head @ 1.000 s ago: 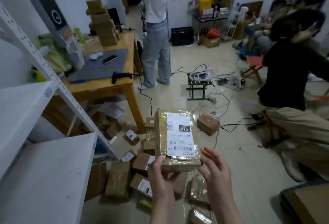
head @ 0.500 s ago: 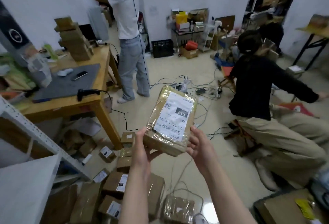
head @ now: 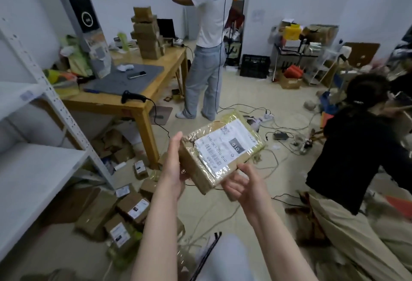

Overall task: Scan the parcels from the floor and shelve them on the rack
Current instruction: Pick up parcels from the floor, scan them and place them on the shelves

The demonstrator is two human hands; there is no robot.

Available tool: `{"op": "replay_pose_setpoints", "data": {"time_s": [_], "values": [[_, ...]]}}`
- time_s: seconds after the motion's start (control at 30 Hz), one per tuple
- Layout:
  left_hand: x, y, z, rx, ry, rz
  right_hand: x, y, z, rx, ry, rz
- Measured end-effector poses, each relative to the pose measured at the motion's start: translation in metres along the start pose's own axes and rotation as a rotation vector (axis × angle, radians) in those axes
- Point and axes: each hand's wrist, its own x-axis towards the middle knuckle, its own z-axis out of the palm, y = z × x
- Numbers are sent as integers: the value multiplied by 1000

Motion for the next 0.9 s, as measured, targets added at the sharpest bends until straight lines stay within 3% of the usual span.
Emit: {"op": "replay_pose_setpoints", "data": {"time_s": [0.27,0.53,0.77,0.9], "values": [[37,1,36,104,-42,-35,38,-36,-24,-28,10,17],[149,27,65,93,-13,57,140,-96,-33,-56,95,-52],[266,91,36,-17,60,48,284,-127,28,-136,27,65],[319,134,5,-50,174,98,344,-131,79,-267,-138,157]]}}
